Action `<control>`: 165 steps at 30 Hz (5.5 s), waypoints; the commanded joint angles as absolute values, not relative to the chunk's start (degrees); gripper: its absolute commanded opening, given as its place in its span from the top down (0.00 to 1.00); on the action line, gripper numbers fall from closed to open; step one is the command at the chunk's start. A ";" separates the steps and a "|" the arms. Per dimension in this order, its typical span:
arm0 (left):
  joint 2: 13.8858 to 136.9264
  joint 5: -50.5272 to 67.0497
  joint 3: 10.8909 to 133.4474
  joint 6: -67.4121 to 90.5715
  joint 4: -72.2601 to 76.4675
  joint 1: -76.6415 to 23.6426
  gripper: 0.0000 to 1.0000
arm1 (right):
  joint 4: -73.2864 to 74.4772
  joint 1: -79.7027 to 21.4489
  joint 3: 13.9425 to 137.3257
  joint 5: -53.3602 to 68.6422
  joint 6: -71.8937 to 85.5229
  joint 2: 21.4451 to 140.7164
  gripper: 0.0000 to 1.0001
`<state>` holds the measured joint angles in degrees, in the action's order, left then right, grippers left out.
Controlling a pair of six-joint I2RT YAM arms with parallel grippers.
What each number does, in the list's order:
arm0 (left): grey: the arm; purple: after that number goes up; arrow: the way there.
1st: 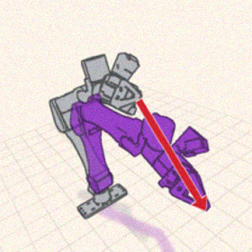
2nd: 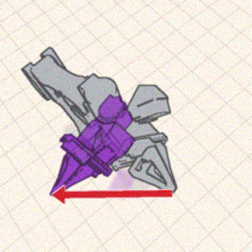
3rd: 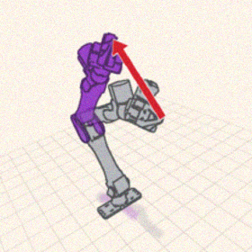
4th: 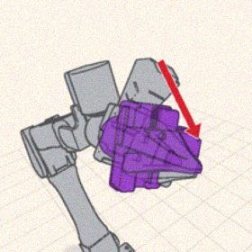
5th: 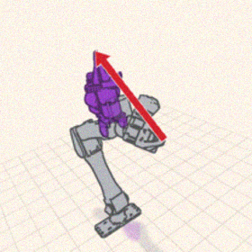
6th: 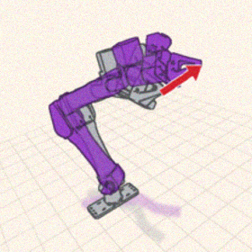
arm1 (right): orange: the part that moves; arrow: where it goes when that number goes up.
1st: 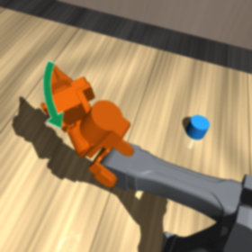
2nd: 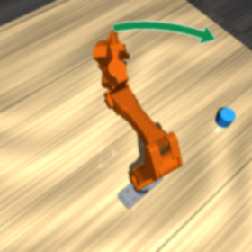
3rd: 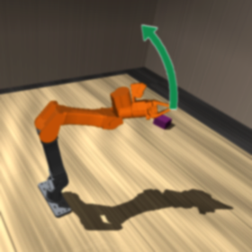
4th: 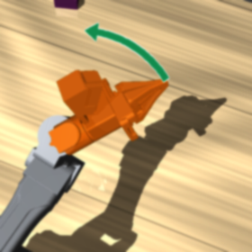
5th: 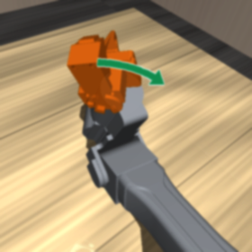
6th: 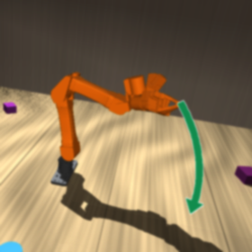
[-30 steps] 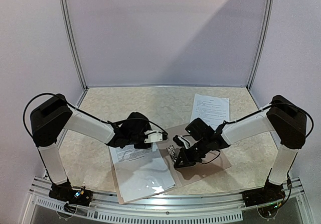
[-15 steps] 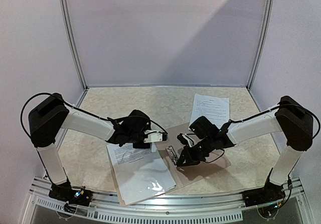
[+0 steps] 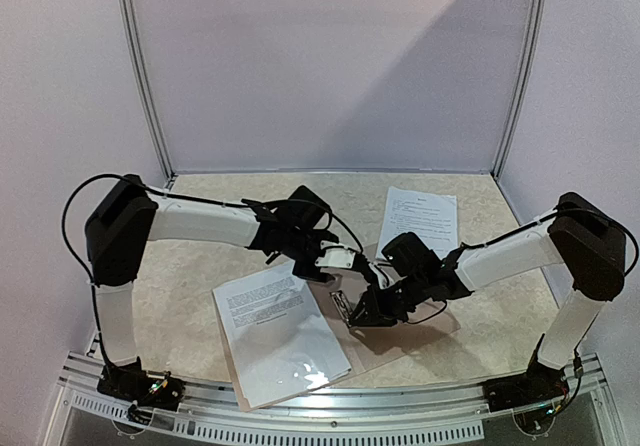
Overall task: Put the files into the folder
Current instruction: Open the spring clip on the folder with some files.
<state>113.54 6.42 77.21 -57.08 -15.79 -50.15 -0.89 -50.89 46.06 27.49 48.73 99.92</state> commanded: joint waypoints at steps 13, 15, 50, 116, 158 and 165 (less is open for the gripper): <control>119.54 14.21 75.94 -55.28 -19.81 -46.76 0.45 | -5.77 -50.45 43.70 30.09 52.65 102.60 0.87; 119.62 14.17 75.27 -55.04 -19.17 -46.76 0.45 | -6.24 -50.40 43.68 30.39 52.71 102.95 0.87; 121.03 6.33 70.99 -60.09 -19.91 -48.54 0.46 | 1.70 -48.69 41.16 19.78 52.48 107.32 1.00; 122.81 3.25 69.26 -62.79 -23.20 -48.96 0.46 | 8.35 -46.99 49.01 10.36 48.67 107.38 0.95; 124.04 16.38 84.47 -57.92 -30.08 -46.79 0.53 | 3.40 -43.91 51.85 13.35 46.10 107.17 0.99; 125.67 14.80 86.09 -58.59 -29.20 -45.90 0.64 | -0.81 -43.79 52.28 17.48 46.99 106.11 0.96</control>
<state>122.74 15.73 84.79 -58.41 -28.12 -47.00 0.62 -44.16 53.25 15.84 46.30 105.32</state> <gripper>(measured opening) 0.381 0.034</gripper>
